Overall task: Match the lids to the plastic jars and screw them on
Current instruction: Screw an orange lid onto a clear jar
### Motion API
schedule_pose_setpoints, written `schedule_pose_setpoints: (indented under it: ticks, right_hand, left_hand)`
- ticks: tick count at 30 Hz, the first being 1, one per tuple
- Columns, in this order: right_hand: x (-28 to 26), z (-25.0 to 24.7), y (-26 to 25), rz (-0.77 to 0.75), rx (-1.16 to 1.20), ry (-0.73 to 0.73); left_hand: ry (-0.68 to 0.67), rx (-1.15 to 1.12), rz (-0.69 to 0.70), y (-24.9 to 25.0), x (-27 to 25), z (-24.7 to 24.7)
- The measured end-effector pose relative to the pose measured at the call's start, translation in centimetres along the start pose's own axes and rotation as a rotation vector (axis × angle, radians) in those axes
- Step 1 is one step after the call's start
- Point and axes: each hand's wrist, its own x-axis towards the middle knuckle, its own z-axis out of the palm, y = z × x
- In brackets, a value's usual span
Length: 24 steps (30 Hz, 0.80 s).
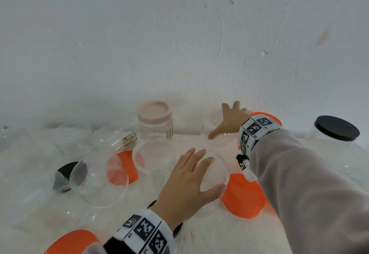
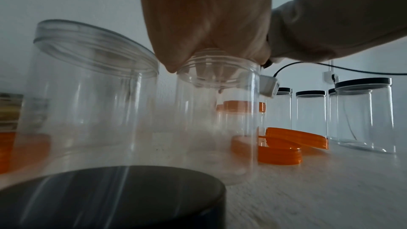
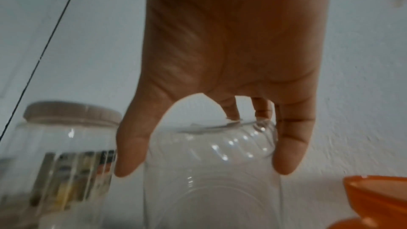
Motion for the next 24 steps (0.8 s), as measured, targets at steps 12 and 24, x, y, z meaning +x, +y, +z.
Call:
schedule_pose_setpoints:
  ticks: [12, 24]
  right_hand:
    - [-9.7, -2.9, 6.3, -0.126, 0.729, 0.236]
    - [-21.5, 2.7, 14.3, 0.039, 1.475, 0.018]
  left_hand:
    - [-0.015, 0.274, -0.026, 1.6, -1.3, -0.8]
    - [-0.023, 0.026, 0.285, 8.4, -2.0, 4.4]
